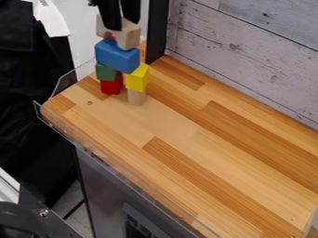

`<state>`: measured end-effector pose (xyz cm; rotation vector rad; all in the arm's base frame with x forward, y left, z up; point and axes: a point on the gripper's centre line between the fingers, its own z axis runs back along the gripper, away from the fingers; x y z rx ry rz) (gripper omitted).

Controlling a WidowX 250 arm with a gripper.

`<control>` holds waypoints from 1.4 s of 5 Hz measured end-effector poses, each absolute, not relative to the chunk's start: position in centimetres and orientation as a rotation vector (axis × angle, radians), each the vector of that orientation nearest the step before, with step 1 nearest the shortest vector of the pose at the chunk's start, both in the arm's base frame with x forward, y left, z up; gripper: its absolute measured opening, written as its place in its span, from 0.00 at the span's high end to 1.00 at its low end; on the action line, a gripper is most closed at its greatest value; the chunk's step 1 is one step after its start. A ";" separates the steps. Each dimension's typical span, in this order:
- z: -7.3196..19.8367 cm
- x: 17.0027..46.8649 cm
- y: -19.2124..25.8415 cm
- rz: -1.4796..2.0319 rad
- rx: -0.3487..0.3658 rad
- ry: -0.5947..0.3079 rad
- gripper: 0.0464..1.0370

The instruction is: Put the arc on the tower

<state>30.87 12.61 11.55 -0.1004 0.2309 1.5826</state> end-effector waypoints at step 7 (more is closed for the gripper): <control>11.3 31.1 11.7 1.614 -0.184 0.245 0.45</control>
